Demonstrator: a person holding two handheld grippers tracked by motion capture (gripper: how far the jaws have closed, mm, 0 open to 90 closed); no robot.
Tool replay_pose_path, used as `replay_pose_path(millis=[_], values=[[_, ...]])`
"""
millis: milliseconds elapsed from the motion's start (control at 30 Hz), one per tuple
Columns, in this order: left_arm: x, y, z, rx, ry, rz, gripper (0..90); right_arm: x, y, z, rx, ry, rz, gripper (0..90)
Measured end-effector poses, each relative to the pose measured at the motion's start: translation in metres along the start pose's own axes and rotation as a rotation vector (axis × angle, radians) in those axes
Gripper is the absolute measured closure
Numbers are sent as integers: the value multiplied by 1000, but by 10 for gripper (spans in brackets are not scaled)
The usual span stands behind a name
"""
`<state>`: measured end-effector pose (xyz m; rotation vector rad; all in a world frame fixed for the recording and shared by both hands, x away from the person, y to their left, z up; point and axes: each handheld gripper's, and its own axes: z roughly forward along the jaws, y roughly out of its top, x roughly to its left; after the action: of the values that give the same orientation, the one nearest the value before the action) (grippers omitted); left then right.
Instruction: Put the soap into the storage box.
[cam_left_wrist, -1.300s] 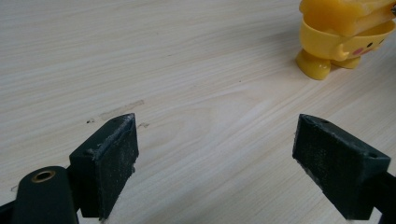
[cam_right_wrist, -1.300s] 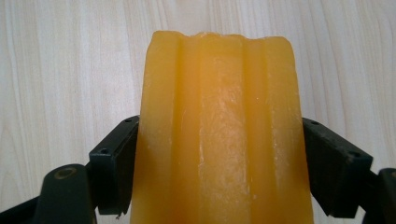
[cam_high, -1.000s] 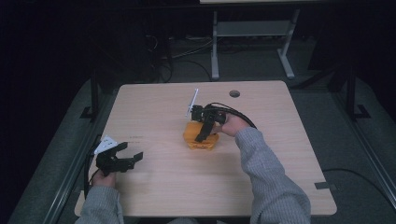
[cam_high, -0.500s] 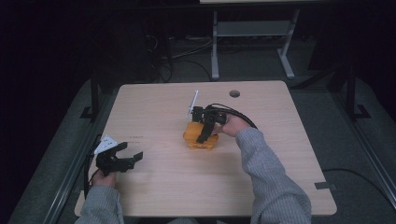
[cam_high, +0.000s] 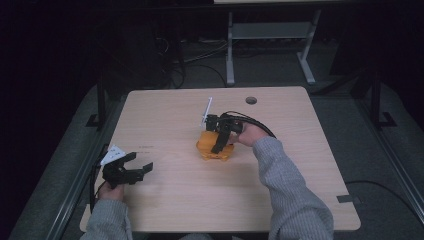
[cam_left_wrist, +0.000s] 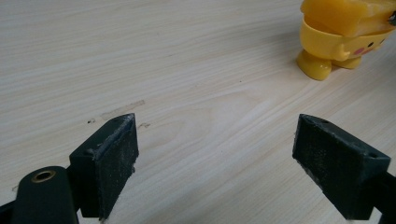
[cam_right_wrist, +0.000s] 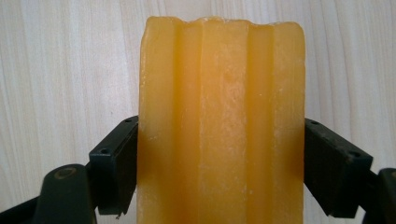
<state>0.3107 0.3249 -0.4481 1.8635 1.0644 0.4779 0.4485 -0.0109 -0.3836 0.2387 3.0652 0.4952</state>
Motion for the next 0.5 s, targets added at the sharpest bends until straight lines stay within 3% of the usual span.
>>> replay_pose_path(millis=[500], values=[[0, 0, 0, 1, 0, 2, 138, 1, -1, 0, -8, -5, 0, 209]])
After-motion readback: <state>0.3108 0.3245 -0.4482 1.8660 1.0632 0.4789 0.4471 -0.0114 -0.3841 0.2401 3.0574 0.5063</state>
